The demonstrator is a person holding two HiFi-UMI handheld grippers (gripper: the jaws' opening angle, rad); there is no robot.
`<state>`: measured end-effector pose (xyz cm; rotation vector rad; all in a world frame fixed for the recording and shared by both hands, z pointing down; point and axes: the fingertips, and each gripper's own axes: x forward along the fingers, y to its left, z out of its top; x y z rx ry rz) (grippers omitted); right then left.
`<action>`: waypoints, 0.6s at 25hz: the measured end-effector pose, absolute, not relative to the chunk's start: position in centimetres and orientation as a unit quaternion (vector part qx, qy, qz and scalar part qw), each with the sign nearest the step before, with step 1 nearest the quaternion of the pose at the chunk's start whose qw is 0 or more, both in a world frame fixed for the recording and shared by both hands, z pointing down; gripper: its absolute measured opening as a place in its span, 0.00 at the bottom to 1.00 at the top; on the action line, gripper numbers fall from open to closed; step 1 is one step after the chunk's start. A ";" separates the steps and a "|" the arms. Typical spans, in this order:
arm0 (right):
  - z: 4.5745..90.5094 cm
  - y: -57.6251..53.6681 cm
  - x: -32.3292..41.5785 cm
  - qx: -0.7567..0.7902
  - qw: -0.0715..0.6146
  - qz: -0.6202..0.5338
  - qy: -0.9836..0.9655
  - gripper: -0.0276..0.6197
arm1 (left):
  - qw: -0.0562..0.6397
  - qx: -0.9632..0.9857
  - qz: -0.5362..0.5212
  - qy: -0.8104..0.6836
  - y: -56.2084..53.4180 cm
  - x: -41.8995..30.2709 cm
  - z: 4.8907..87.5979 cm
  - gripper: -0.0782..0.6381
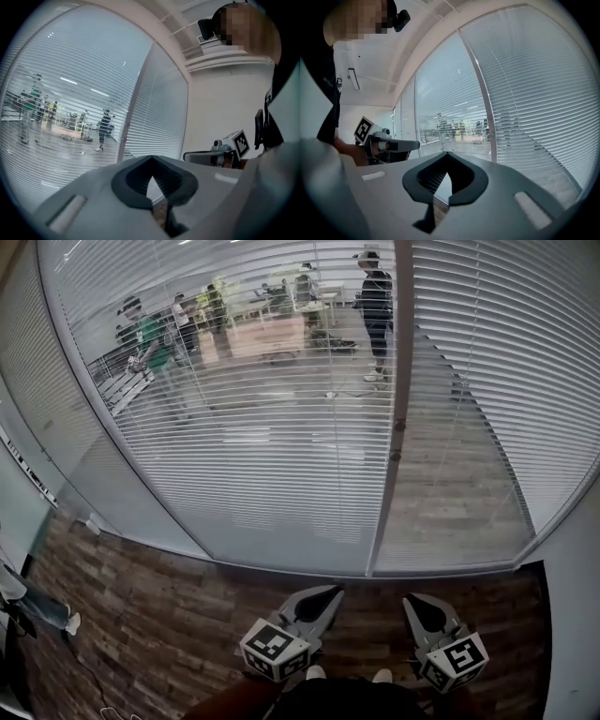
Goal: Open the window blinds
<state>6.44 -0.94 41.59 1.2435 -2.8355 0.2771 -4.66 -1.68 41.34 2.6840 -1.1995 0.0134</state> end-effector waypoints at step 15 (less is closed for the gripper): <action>41.8 -0.5 6.5 0.401 0.028 0.092 -0.911 0.08 | 0.109 0.909 -0.004 -0.403 -0.7 -4.5 42.0 0.11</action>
